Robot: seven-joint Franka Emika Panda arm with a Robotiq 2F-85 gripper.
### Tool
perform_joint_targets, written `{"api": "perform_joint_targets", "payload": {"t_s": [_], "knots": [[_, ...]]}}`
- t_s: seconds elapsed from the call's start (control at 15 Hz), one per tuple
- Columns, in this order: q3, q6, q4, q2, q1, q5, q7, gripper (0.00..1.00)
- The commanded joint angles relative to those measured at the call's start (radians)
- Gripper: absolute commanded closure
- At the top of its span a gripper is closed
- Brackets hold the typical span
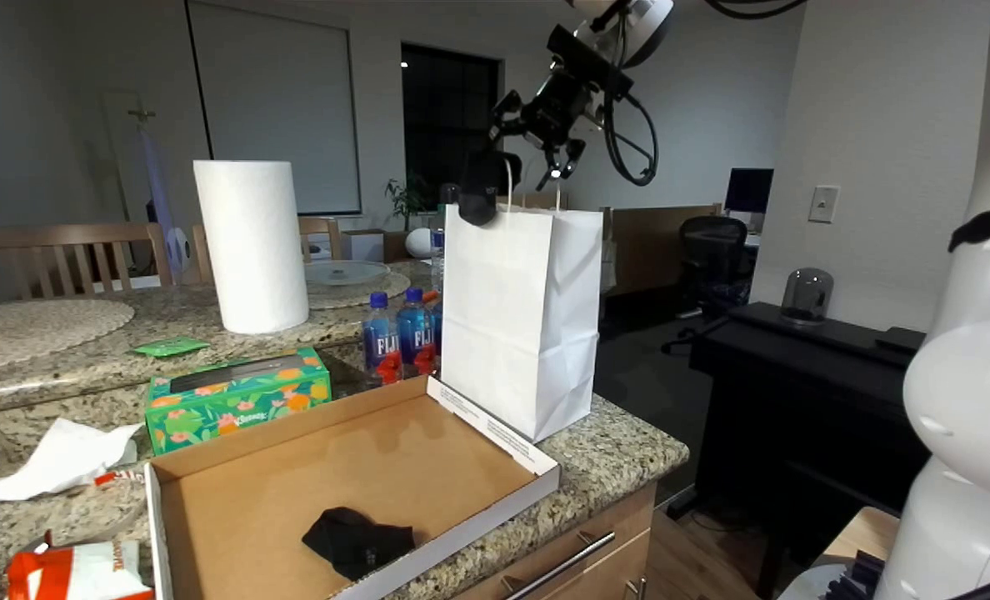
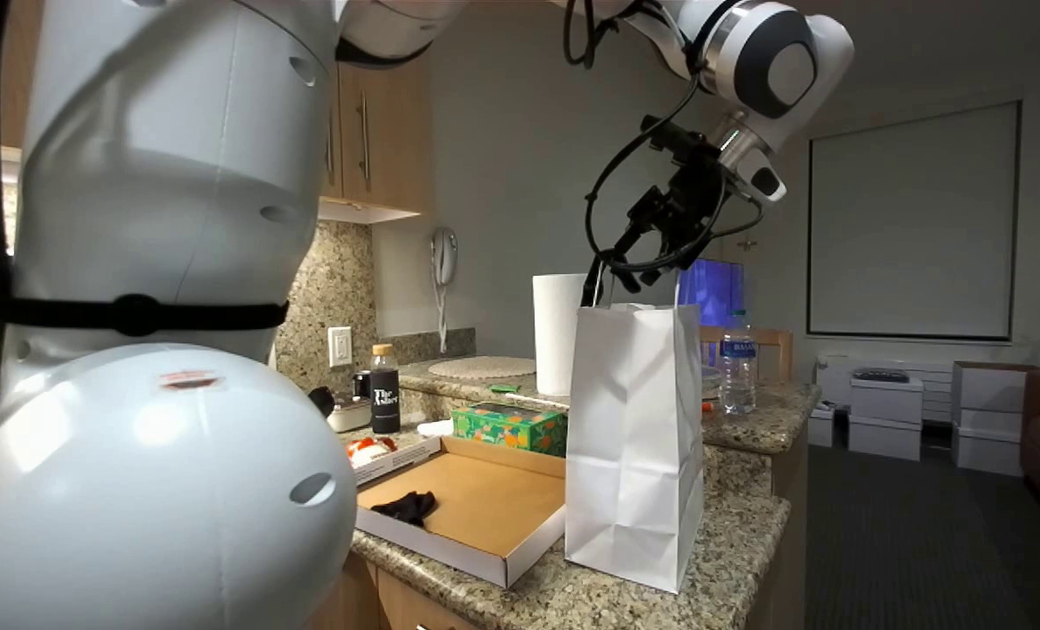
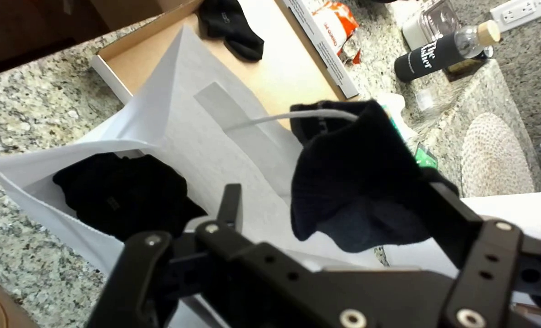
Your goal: Put the socks in the bag
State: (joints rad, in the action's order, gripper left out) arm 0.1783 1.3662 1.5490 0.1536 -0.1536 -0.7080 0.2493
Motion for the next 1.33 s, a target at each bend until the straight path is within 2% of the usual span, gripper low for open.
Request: {"api": "perform_joint_targets", "payload": {"t_s": [0.0,0.2,0.53,0.87,1.27], "knots": [[-0.009,-0.016,0.011,-0.072,-0.007,0.018,-0.025,0.0],[-0.02,-0.021,0.007,-0.151,0.008,0.057,-0.014,0.0],[-0.083,-0.034,-0.004,-0.245,0.061,0.203,0.017,0.0],[-0.12,-0.007,0.017,-0.232,0.094,0.239,-0.003,0.0],[-0.106,0.012,0.068,-0.176,0.085,0.217,-0.02,0.0]]}}
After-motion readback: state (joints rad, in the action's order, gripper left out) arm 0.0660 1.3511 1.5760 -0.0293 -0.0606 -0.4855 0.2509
